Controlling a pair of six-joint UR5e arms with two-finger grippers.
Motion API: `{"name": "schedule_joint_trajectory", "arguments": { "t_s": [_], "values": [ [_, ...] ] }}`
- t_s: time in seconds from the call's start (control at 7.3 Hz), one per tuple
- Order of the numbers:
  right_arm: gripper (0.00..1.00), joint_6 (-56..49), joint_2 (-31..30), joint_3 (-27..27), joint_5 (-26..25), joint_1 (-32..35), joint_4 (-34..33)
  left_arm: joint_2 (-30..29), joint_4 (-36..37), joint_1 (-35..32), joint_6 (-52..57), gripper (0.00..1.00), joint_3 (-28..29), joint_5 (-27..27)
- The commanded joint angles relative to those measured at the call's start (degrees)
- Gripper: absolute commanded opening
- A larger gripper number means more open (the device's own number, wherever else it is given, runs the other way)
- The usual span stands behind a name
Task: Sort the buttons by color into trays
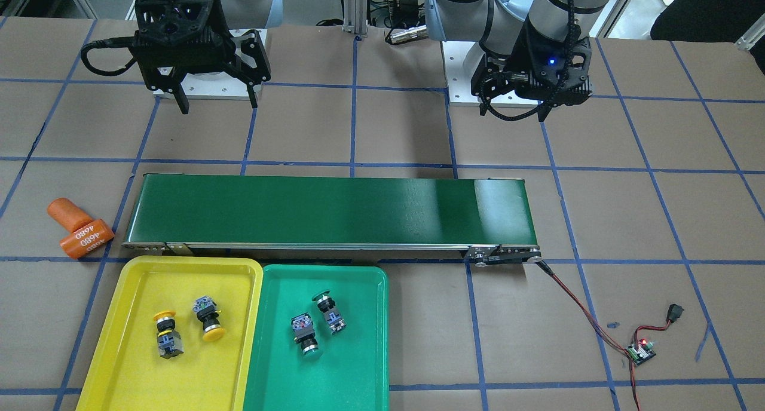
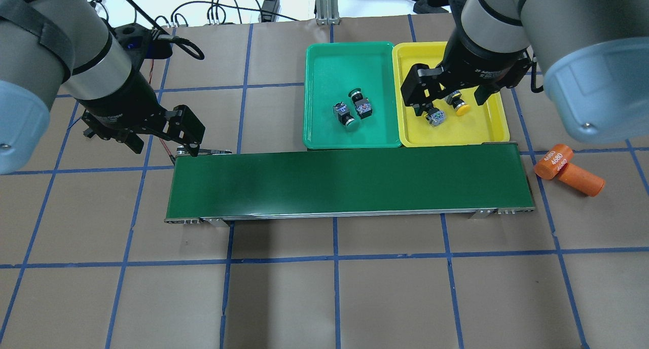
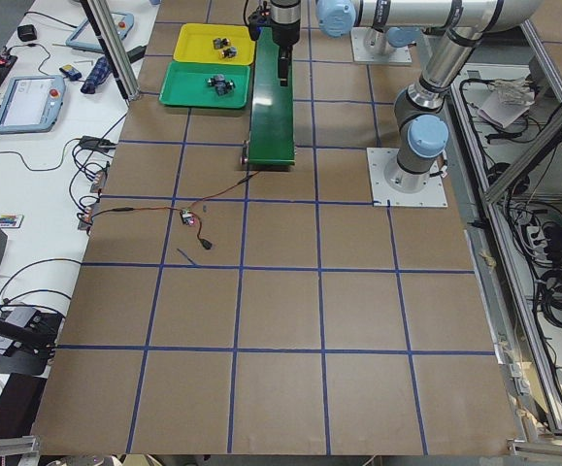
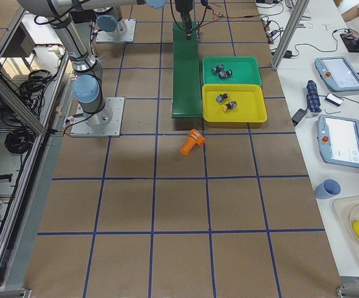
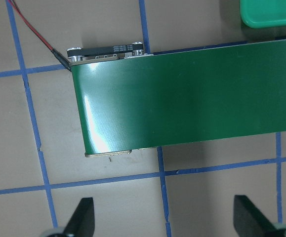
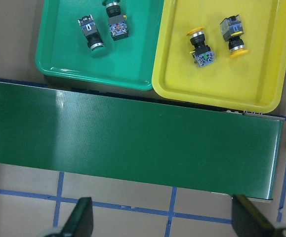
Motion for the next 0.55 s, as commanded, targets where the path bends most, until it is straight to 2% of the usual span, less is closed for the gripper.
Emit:
{"name": "schedule_joint_trajectory", "arguments": {
  "t_s": [0.0,0.41],
  "values": [
    [1.00,-1.6,0.2,-0.1,-0.1,0.0,-2.4,0.1,0.0,0.0,-0.1,1.00,0.0,-0.1],
    [1.00,-1.5,0.2,0.1,-0.3,0.1,-1.3,0.1,0.0,0.0,-0.1,1.00,0.0,0.3]
  ]
}}
